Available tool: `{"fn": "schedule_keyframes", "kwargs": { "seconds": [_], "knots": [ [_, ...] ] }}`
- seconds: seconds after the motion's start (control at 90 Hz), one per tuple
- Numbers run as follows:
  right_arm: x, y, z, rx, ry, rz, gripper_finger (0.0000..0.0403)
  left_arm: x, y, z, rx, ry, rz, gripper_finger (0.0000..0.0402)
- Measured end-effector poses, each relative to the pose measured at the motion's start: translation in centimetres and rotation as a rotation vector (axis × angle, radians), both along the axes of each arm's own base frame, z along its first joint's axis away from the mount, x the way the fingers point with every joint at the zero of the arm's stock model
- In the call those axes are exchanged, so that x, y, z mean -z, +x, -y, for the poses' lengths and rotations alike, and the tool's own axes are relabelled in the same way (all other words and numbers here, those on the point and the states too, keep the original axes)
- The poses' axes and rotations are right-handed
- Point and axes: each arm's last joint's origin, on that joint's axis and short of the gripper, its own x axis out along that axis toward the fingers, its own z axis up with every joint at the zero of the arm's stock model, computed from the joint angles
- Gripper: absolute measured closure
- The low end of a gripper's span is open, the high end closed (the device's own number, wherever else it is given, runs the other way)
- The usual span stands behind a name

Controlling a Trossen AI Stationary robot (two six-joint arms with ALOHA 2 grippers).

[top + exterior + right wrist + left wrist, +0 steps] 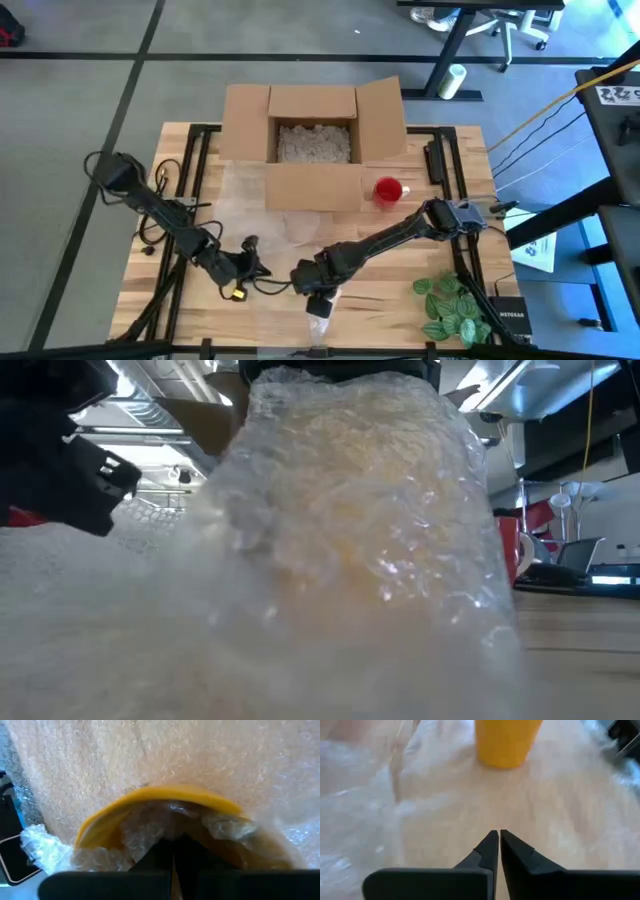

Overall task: Wrap mug
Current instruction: Wrap the yellow mug using the bubble wrap

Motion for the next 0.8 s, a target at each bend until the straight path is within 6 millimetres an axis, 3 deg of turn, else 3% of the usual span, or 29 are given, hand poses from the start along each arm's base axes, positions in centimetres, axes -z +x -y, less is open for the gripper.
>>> {"fn": "schedule_keyframes", "kwargs": {
  "seconds": [0.178, 0.544, 0.8],
  "knots": [
    [-0.1, 0.2, -0.1, -0.002, 0.014, 0.016, 0.0403, -0.4, -0.8, -0.5, 0.053, 0.044, -0.057, 0.0393],
    [-0.1, 0.2, -0.1, -0.006, 0.031, 0.013, 0.0403, 0.6, -1.6, -1.1, 0.033, 0.051, -0.205, 0.0302],
    [-0.1, 0.2, -0.1, -0.007, 0.034, 0.017, 0.0403, 3.3, -2.1, -1.4, -0.004, 0.012, -0.261, 0.0286]
  ]
}}
